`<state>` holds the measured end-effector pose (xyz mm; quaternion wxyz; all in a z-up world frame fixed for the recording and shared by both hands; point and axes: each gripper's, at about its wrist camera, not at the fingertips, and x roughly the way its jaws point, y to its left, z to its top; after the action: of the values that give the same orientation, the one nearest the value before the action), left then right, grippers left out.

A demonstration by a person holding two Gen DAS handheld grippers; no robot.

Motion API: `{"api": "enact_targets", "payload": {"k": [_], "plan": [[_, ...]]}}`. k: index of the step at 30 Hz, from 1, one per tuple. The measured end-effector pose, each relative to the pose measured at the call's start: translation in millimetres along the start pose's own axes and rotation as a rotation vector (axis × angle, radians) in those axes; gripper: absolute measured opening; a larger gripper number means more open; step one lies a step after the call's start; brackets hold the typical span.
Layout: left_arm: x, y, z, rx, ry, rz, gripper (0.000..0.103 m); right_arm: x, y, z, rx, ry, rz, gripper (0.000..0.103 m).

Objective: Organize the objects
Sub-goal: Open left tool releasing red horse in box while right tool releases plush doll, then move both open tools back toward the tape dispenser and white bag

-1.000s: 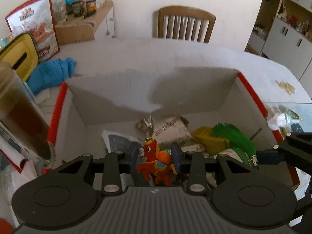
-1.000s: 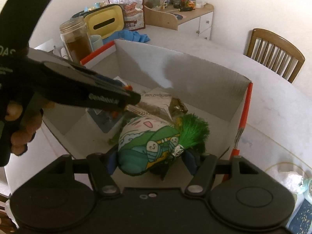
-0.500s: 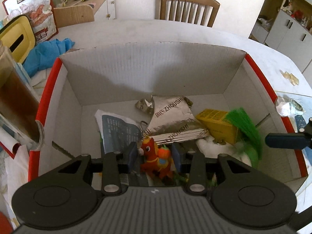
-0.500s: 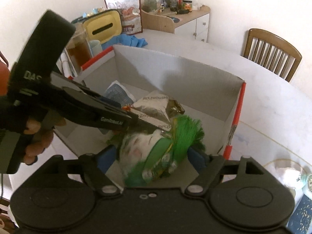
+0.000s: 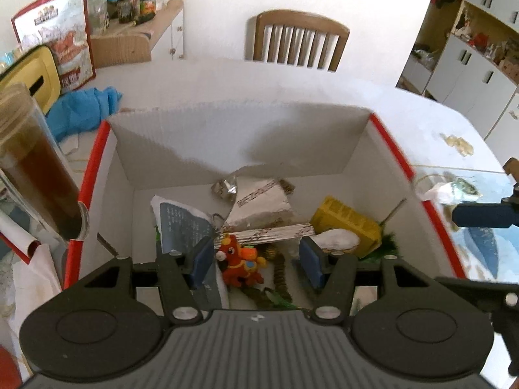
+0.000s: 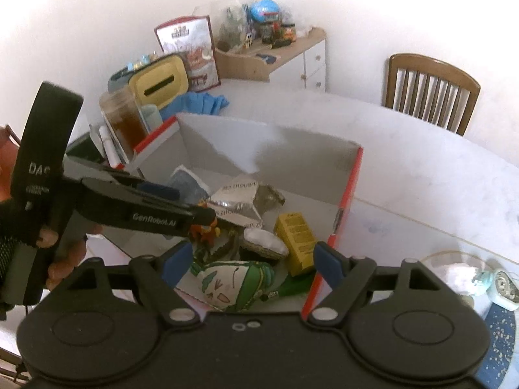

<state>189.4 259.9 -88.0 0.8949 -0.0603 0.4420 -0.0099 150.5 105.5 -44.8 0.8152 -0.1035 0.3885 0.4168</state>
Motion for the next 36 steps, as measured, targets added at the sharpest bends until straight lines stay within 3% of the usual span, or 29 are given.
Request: {"api": "enact_targets", "payload": {"k": [7, 9, 14, 18, 26, 36], "plan": [[-37.4, -18.4, 4.4, 0.022, -0.085, -0.012, 0.058, -31.5, -1.8, 6.3, 0.024, -0.032, -0.022, 0.082], [-48.3, -24.5, 4.8, 0.027, -0.107, -0.016, 0.066, -40.7, -2.8, 7.9, 0.034, -0.043, -0.025, 0.083], [-66.6, -37.1, 7.2, 0.025, -0.140, -0.030, 0.067, -58.8, -7.6, 8.2, 0.041, -0.027, -0.051, 0.084], [-76.0, -50.5, 7.7, 0.024, -0.152, -0.045, 0.076, -72.2, -14.5, 5.2, 0.054, -0.023, -0.069, 0.085], [-78.4, -91.4, 8.9, 0.039, -0.150, -0.056, 0.076, -102.1, -36.3, -3.8, 0.055, -0.073, -0.065, 0.094], [-60.8, -153.5, 14.8, 0.056, -0.135, -0.071, 0.089, -124.7, -87.0, -17.7, 0.054, -0.110, -0.077, 0.097]]}}
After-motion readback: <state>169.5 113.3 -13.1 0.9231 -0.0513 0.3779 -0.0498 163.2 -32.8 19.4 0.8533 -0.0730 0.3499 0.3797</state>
